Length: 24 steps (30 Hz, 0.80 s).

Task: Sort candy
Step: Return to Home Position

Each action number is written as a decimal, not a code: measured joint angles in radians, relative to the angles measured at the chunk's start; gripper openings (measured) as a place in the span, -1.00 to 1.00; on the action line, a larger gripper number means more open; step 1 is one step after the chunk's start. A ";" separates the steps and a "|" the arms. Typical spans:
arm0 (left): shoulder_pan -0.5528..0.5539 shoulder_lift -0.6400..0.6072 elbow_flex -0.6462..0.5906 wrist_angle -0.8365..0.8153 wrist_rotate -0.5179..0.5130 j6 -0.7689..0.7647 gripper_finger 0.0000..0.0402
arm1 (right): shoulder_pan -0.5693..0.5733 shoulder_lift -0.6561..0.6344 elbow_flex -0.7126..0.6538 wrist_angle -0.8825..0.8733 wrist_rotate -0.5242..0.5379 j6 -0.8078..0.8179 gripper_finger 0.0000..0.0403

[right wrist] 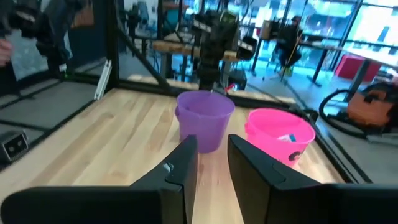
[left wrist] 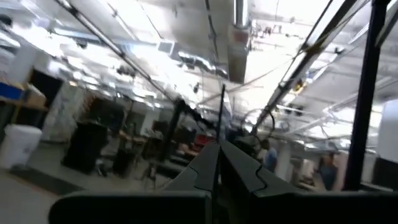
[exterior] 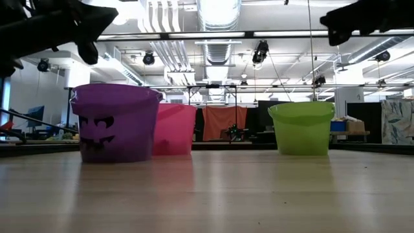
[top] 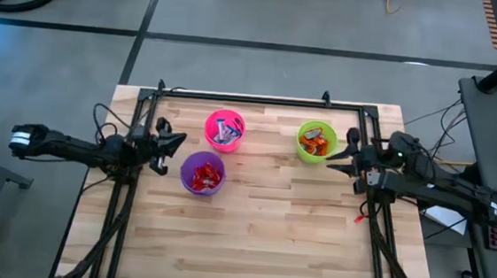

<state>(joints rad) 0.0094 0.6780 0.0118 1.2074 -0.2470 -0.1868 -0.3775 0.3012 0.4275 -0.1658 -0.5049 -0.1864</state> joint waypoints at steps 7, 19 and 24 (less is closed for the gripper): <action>0.081 -0.047 -0.002 0.005 0.084 0.005 -1.00 | 0.000 -0.110 -0.046 0.002 0.006 0.063 -0.63; 0.100 -0.413 0.063 -0.449 0.286 -0.004 -1.00 | 0.000 -0.296 -0.107 -0.013 0.008 0.095 -0.56; 0.100 -0.584 0.191 -0.889 0.283 0.043 -1.00 | 0.000 -0.300 -0.134 0.009 0.007 0.091 -0.59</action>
<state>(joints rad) 0.1097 0.0941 0.2027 0.3188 0.0357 -0.1433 -0.3775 0.0010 0.2936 -0.1565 -0.4980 -0.0953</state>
